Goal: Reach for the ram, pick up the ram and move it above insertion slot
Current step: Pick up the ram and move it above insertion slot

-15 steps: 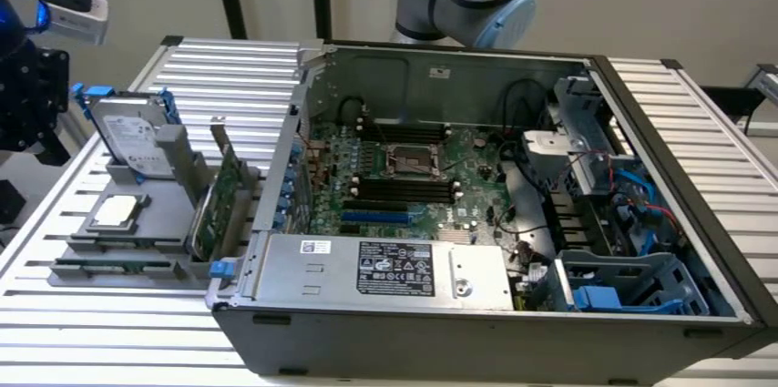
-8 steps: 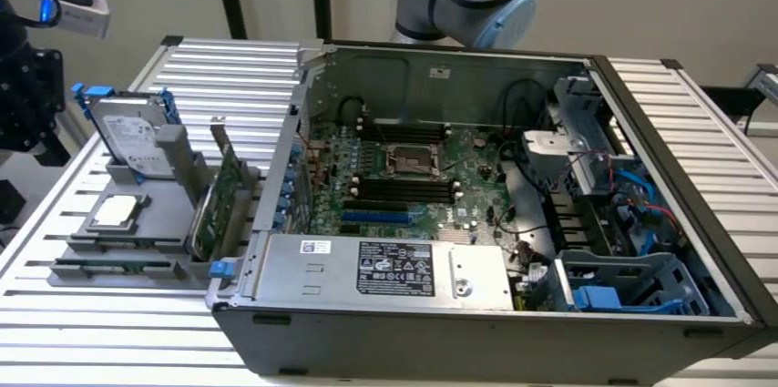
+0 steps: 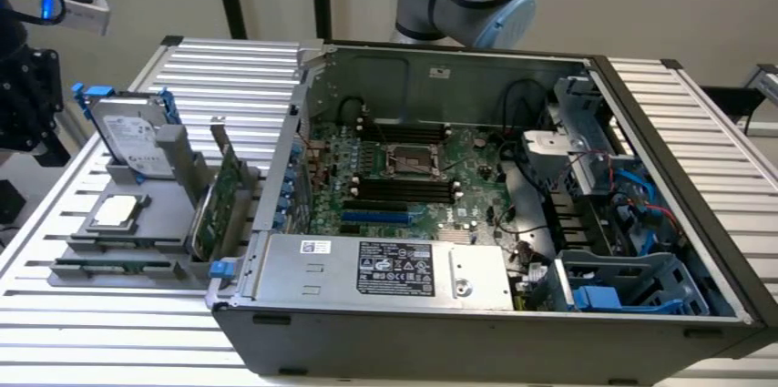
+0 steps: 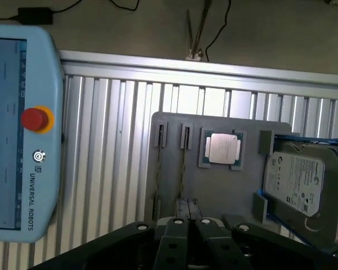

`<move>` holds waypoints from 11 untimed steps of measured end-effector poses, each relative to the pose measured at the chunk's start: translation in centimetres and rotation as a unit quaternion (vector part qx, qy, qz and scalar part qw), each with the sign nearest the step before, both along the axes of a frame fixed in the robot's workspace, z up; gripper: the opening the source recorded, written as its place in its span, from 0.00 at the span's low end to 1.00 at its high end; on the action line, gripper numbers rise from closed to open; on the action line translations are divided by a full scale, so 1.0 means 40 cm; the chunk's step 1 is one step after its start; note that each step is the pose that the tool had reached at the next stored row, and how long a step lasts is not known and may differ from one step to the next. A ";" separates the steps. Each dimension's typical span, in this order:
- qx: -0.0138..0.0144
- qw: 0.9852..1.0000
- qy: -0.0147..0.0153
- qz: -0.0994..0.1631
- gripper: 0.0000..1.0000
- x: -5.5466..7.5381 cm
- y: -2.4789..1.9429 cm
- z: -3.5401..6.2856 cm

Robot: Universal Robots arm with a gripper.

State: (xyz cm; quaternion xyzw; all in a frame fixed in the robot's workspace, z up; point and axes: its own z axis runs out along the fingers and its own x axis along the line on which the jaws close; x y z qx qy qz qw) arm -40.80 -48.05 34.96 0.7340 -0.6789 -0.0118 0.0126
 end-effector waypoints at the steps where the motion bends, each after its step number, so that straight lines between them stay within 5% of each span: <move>1: 0.000 1.000 0.000 0.000 0.11 0.000 0.000 0.000; 3: 0.000 1.000 0.000 -0.001 0.12 0.000 0.000 0.000; 9: 0.000 1.000 0.000 -0.002 0.36 0.000 -0.001 -0.002; 11: 0.001 1.000 0.000 -0.003 0.36 0.000 -0.004 -0.009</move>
